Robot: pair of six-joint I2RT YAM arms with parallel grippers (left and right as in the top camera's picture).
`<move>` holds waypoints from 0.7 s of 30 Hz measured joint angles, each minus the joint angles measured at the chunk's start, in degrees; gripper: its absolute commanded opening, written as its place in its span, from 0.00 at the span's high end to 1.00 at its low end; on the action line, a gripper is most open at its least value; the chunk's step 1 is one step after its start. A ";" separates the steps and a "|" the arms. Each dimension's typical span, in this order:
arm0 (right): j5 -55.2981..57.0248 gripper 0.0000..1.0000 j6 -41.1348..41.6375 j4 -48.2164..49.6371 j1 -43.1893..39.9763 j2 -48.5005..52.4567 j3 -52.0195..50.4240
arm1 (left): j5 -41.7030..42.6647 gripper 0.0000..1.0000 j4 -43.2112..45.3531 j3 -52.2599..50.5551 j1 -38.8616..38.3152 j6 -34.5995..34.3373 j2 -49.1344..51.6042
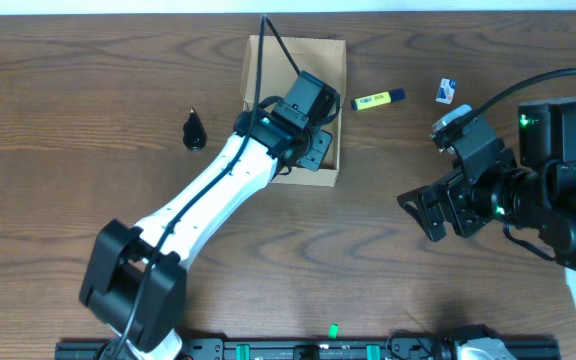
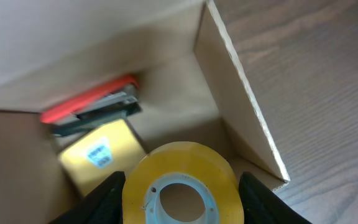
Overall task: Pack container
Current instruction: 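Carry the tape roll right and lower it into the box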
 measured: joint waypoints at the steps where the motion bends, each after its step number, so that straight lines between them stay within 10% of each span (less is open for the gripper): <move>1: 0.02 0.01 0.00 0.00 0.00 0.00 0.02 | 0.44 0.80 0.00 0.00 0.02 -0.13 0.52; 21: 0.00 0.01 0.00 0.00 0.00 0.00 0.00 | 2.03 0.79 6.23 0.00 0.02 1.51 4.61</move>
